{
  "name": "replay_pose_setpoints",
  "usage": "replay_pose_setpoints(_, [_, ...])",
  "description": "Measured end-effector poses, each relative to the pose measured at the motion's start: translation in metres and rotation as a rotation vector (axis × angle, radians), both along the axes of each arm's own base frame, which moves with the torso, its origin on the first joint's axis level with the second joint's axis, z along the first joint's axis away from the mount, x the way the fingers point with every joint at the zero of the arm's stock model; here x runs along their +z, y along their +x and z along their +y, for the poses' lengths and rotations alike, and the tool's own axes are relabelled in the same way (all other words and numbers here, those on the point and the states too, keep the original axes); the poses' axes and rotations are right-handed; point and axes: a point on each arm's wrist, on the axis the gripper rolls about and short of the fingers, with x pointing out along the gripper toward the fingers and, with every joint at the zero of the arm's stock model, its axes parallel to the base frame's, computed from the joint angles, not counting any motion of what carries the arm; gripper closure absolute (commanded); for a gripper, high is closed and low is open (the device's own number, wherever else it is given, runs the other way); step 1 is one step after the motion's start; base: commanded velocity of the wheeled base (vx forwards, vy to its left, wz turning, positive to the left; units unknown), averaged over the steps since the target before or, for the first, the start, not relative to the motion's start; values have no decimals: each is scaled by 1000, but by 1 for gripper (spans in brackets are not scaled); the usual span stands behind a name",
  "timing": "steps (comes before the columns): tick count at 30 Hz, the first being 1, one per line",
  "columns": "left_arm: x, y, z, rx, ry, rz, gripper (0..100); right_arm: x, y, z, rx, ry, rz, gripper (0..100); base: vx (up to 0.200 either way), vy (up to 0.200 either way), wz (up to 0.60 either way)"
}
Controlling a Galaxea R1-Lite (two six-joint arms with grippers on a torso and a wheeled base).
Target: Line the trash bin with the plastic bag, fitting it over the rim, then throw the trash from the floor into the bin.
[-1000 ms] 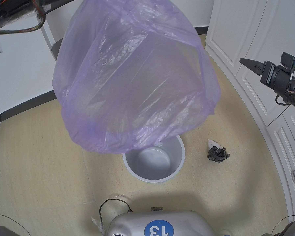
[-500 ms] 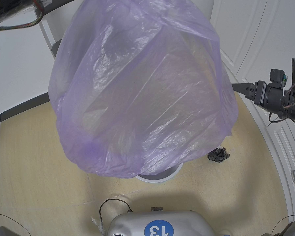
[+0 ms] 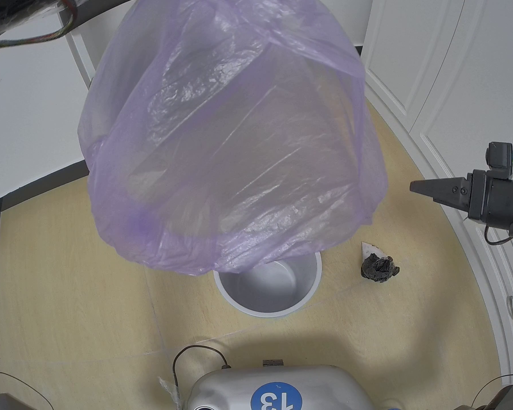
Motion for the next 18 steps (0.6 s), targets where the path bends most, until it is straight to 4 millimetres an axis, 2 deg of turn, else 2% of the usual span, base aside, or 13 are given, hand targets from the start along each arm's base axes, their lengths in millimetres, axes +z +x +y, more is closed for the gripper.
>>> replay_pose_setpoints(3, [0, -1, 0, -3, 3, -5, 100, -1, -3, -1, -1, 2, -7, 0, 0, 0, 0])
replay_pose_setpoints(7, [0, -4, 0, -12, 6, -9, 100, 12, 6, -4, -33, 24, -70, 0, 0, 0, 0])
replay_pose_setpoints(12, [1, -9, 0, -35, 6, -15, 100, 21, 35, -3, -96, 64, -99, 0, 0, 0, 0])
replay_pose_setpoints(18, [1, -13, 0, -57, 8, -19, 100, 17, 80, 5, -141, 106, -86, 0, 0, 0, 0])
